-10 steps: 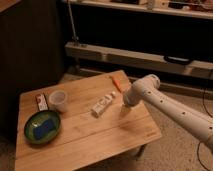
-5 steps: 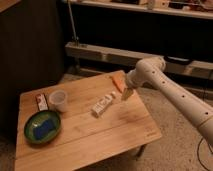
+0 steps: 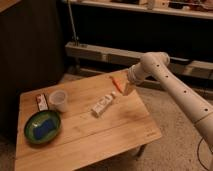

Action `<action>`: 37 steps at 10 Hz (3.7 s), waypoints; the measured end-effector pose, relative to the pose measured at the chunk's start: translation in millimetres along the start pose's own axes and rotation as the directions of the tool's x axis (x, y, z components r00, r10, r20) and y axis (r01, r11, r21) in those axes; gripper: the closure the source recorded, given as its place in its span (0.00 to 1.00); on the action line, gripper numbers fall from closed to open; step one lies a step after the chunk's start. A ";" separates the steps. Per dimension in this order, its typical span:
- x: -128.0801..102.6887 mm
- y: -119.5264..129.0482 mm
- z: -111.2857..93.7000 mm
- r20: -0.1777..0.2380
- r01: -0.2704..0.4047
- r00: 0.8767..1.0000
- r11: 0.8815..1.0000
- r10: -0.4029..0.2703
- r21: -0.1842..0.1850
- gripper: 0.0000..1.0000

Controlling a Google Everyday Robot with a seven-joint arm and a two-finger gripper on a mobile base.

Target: Drag the pepper across the table

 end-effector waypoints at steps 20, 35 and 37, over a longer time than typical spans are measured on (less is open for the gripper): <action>-12.9 64.0 31.5 0.092 -0.931 0.326 0.337 0.941 -0.138 0.20; -45.3 79.9 165.3 0.079 -0.898 0.385 0.393 0.920 -0.198 0.20; -43.8 81.1 172.4 0.077 -0.896 0.391 0.399 0.917 -0.197 0.20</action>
